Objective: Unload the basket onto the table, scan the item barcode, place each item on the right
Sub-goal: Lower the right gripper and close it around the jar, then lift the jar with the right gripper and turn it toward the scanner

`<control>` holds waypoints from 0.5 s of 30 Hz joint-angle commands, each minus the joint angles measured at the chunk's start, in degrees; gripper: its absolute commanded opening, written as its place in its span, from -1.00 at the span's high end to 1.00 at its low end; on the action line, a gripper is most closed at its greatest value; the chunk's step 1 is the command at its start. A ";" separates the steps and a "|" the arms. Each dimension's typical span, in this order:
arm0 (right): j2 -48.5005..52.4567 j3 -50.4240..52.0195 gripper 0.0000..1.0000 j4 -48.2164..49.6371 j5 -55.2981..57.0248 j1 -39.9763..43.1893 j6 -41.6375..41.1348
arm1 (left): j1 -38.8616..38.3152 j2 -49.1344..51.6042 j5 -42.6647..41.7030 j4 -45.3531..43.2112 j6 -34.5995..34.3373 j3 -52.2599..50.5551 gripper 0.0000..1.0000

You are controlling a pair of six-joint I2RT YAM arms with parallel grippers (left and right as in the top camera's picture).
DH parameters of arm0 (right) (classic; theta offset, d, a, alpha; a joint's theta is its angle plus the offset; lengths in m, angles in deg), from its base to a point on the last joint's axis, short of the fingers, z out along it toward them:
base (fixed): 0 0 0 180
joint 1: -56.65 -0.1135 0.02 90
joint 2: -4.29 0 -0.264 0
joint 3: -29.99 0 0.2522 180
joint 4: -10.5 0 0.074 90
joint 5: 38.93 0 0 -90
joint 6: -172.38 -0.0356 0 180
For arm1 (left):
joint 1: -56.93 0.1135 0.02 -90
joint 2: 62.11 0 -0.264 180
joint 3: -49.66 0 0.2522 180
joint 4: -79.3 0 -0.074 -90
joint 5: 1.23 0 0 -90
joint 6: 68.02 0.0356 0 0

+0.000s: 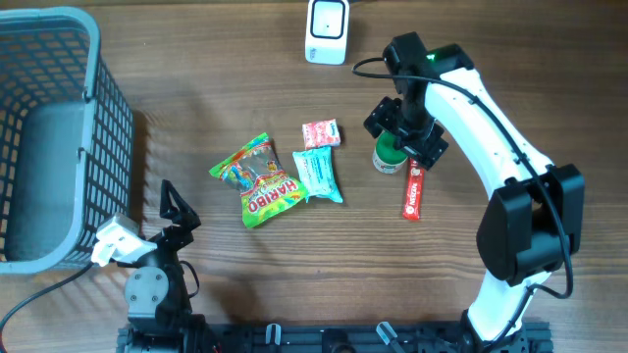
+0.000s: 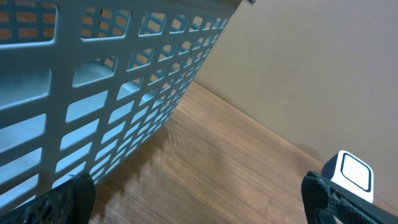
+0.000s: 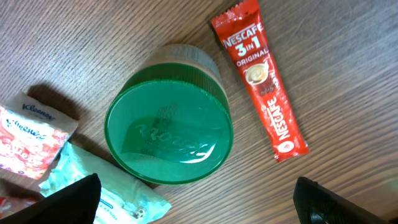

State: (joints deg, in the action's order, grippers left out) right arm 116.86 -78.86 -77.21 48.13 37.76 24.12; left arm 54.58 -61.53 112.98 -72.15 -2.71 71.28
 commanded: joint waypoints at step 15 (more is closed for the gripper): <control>10.54 1.49 -0.99 8.24 -2.29 -0.31 -11.50 | 0.24 -0.20 1.36 2.99 0.61 -0.37 -1.00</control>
State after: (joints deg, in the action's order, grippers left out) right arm 124.01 -77.81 -69.41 46.17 37.56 16.88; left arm 54.58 -61.53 113.37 -69.24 -2.60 71.28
